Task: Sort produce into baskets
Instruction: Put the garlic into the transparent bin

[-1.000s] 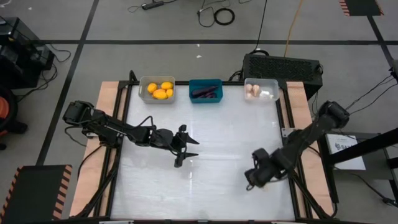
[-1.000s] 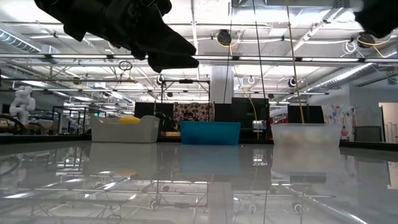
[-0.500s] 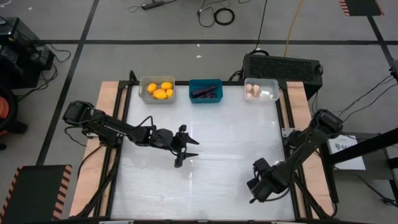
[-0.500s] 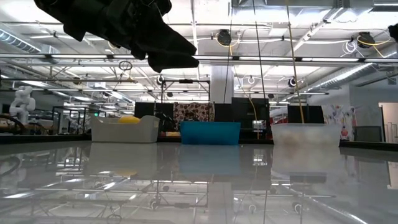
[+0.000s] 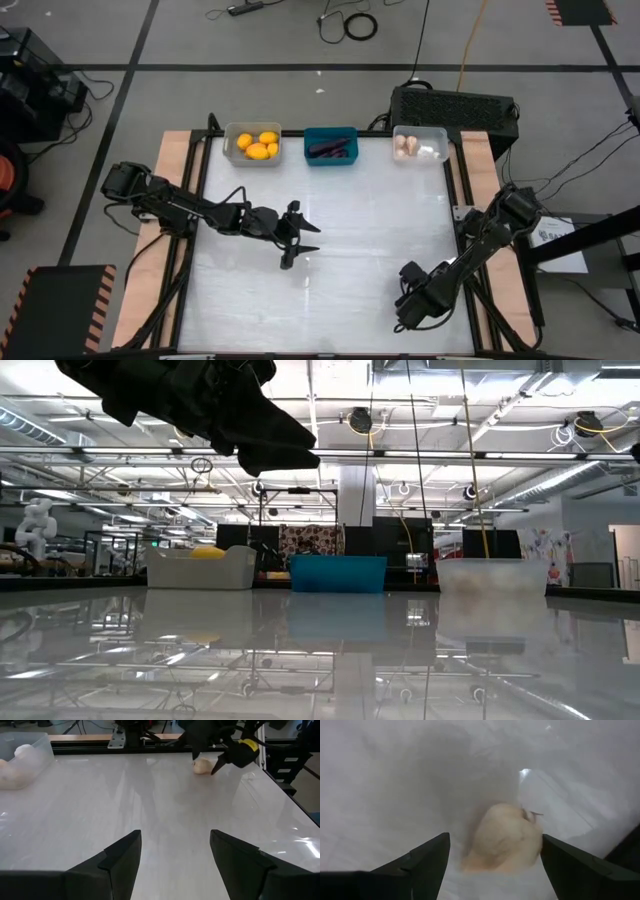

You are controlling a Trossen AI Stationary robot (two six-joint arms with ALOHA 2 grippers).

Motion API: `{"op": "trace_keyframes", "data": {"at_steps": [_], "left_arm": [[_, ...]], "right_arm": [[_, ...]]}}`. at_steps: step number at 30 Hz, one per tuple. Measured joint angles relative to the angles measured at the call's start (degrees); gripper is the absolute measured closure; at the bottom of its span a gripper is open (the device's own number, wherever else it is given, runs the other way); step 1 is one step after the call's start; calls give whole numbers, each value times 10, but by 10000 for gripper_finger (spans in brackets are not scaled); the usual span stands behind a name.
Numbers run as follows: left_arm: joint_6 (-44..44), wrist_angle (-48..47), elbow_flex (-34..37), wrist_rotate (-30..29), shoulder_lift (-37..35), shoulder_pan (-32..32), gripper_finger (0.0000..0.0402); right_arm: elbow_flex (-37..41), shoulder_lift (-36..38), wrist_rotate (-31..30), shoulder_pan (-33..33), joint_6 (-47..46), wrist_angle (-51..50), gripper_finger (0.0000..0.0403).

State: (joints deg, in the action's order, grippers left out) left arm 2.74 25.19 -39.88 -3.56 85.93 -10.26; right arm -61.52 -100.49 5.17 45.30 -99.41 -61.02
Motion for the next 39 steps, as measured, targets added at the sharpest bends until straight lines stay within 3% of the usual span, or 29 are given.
{"op": "trace_keyframes", "data": {"at_steps": [6,17,21,29,39], "left_arm": [[2,0,0,0,0,0,157],[2,0,0,0,0,0,157],[1,0,0,0,0,0,157],[2,4,0,0,0,0,157],[10,0,0,0,0,0,157]], "right_arm": [[0,-8,9,-11,38,15,126],[0,1,15,-32,108,19,265],[0,25,7,-52,141,5,287],[0,113,-121,-162,234,-96,268],[0,242,-307,-427,430,-139,266]]}}
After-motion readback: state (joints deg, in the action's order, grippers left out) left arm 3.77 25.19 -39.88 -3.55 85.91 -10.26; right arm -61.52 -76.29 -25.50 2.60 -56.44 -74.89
